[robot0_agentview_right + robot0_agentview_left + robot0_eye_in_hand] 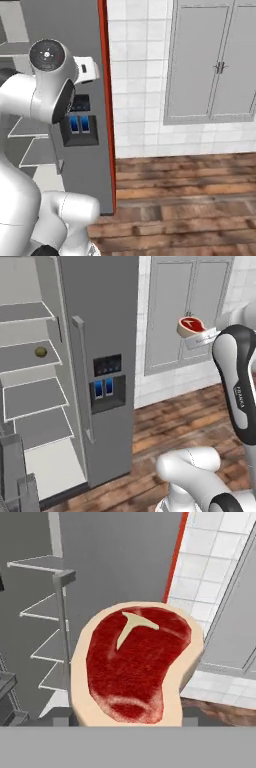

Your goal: Take the cheese, steak, and potato from the fridge and place them on the plate on the dining counter to create an appetizer plate.

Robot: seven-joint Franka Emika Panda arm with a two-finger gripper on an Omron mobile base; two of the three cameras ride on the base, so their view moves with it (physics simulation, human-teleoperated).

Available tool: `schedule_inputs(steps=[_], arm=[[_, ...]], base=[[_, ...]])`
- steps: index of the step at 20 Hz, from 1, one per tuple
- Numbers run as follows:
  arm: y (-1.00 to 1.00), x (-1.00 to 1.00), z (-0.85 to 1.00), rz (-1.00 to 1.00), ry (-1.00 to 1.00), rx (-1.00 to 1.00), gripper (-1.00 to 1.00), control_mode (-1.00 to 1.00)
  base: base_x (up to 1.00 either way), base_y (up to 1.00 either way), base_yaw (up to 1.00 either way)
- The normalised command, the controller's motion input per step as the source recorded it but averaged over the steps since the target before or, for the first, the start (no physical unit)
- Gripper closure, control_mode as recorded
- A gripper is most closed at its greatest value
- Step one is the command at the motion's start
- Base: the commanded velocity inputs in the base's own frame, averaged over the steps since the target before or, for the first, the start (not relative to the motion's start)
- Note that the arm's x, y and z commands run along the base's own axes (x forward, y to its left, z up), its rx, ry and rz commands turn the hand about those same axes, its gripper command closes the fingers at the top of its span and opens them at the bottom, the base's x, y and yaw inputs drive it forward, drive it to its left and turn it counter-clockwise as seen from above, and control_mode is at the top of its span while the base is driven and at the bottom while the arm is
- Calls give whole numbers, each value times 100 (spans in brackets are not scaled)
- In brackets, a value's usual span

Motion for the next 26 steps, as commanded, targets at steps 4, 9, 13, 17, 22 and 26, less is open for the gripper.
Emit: schedule_inputs(steps=[4,9,13,17,22,26], arm=[[0,0,0,0,0,0,100,100],[0,0,0,0,0,0,100,100],[0,0,0,0,0,0,100,100],[0,0,0,0,0,0,100,100],[0,0,0,0,0,0,100,100],[0,0,0,0,0,0,100,100]], base=[[0,-79,-60],[0,-56,-67],[8,-35,-69],[33,-19,-67],[43,-12,-61],[44,-2,-58]])
